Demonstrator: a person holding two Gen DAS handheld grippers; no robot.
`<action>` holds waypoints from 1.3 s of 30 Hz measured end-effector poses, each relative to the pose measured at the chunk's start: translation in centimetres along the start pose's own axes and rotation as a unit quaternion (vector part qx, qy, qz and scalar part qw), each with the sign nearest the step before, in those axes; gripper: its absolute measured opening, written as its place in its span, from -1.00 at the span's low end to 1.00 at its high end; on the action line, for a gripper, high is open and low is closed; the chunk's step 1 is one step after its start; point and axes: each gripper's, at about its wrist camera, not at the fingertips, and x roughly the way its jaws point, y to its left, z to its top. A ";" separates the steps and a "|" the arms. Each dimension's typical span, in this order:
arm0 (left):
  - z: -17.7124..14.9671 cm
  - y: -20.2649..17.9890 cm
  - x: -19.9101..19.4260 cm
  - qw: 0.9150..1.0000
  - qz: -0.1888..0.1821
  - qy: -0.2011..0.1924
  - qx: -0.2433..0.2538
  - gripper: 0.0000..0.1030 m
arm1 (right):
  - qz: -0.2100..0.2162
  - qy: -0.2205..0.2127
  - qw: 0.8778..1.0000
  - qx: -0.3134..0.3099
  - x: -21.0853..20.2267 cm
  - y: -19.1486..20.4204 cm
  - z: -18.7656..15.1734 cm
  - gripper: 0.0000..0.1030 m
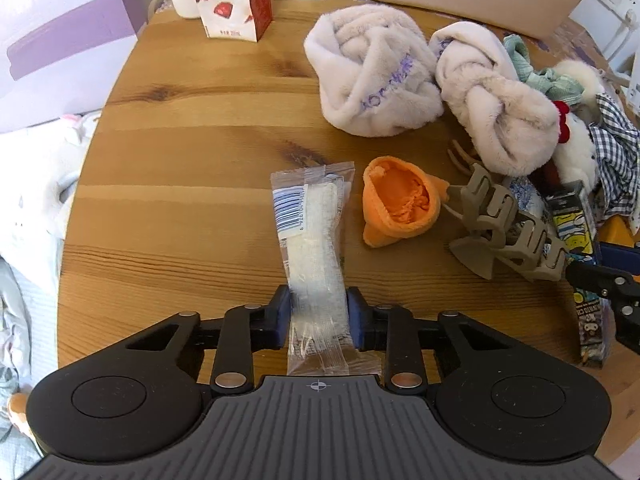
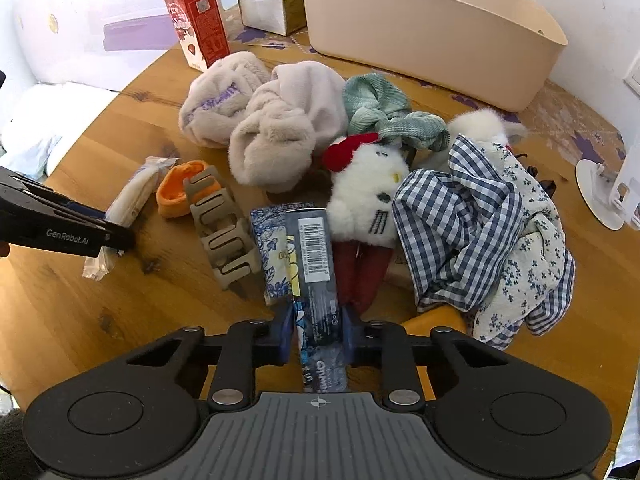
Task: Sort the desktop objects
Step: 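Grasp the bagged white snack with the left tool while the right tool grasps the dark boxed tube, then carry both items to the beige basket and open both tools to drop them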
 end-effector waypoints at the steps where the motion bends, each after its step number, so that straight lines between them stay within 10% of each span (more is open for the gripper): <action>1: 0.1 0.0 -0.2 1.000 -0.001 -0.001 -0.001 -0.47 | 0.002 -0.003 1.000 0.002 -0.2 0.0 0.0 -0.58; 19: 4.2 -0.6 -7.3 0.997 0.011 -0.076 -0.019 -0.50 | 0.015 -0.085 0.996 0.002 -7.2 -2.0 1.3 -0.58; 39: 15.0 -2.8 -14.6 0.975 0.010 -0.216 0.044 -0.50 | -0.036 -0.200 0.979 0.019 -11.1 -7.7 11.2 -0.58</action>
